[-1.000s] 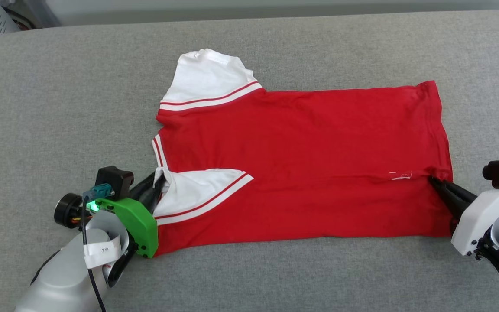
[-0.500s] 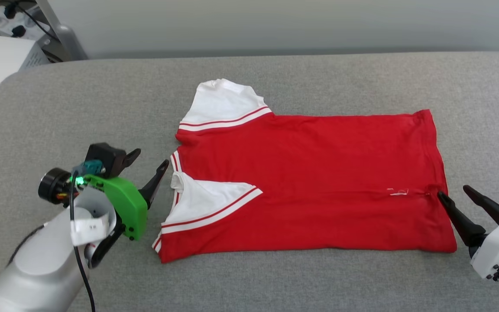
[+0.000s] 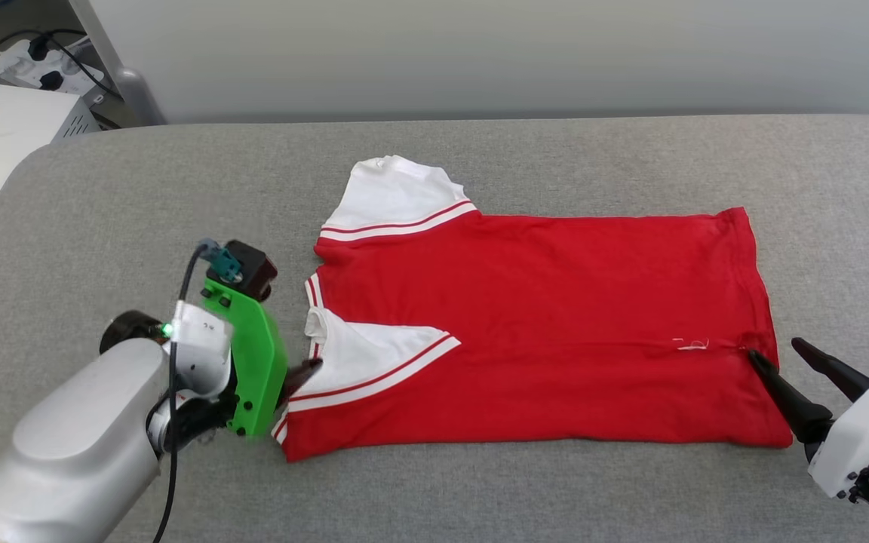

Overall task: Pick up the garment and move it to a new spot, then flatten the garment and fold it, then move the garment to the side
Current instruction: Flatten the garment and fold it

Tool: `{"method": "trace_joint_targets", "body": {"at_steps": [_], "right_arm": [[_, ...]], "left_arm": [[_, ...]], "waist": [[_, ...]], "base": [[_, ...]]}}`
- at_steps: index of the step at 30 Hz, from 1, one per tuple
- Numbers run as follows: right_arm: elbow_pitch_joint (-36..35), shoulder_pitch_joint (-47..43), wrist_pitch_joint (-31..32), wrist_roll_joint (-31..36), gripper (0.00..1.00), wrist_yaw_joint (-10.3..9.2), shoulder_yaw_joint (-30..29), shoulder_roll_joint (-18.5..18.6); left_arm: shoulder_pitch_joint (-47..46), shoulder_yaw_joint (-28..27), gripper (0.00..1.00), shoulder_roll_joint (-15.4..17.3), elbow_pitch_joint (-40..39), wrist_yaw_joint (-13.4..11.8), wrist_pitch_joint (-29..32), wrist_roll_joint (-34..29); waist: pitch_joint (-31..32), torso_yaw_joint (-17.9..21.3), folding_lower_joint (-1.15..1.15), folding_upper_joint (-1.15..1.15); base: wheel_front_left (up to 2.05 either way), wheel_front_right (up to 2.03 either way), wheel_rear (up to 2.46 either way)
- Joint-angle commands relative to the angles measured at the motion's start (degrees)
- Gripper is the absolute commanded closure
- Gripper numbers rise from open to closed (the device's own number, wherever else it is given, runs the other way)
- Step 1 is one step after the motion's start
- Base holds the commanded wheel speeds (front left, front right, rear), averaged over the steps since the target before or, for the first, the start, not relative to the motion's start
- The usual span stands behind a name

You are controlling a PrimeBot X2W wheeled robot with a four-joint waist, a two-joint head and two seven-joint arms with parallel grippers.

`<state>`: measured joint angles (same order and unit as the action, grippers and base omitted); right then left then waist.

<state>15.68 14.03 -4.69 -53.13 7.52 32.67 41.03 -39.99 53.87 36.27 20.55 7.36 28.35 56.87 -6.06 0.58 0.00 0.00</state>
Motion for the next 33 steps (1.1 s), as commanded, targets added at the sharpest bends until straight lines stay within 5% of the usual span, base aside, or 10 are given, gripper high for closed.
{"method": "trace_joint_targets", "body": {"at_steps": [1,7,21,22,23,24,33], "right_arm": [[-0.47,-0.8,0.45,0.62,0.0,-0.03,-0.5,-0.44],[-1.44,-0.64,2.26,1.43,0.0,-0.03,-1.55,-1.77],[-1.79,1.1,3.54,2.54,0.0,-0.03,-2.0,-3.8],[-1.8,1.18,3.43,2.72,0.0,-0.03,-2.16,-3.65],[-1.81,1.29,3.22,3.09,0.0,-0.03,-2.43,-3.39],[-1.86,1.39,3.09,3.4,0.0,-0.03,-2.65,-3.19],[-4.79,2.94,6.8,6.18,0.0,-0.03,-7.43,0.52]], "left_arm": [[-0.5,0.53,0.0,0.08,0.05,0.13,1.88,1.47],[0.67,3.11,0.0,0.07,2.2,0.13,9.02,4.93],[5.39,6.06,0.0,-3.3,11.94,0.13,8.59,7.43],[5.59,6.25,0.26,-3.38,12.09,0.13,8.23,7.49],[5.71,6.26,0.78,-3.46,12.02,0.13,7.29,7.61],[5.83,6.12,1.0,-3.5,12.04,0.13,6.44,7.83],[4.16,5.57,1.0,-0.88,7.82,0.13,-2.83,6.17]], "waist": [[-0.25,0.14,0.0,0.0],[-1.55,0.89,0.0,0.0],[-4.62,3.0,0.0,0.0],[-4.61,3.04,0.0,0.0],[-4.52,3.02,0.0,0.0],[-4.43,3.01,0.0,0.0],[-2.16,2.36,0.0,0.0]], "base": [[0.0,0.0,0.0],[0.0,0.0,0.0],[0.0,0.0,0.0],[0.0,0.0,0.0],[0.0,0.0,0.0],[0.0,0.0,0.0],[0.0,0.0,0.0]]}}
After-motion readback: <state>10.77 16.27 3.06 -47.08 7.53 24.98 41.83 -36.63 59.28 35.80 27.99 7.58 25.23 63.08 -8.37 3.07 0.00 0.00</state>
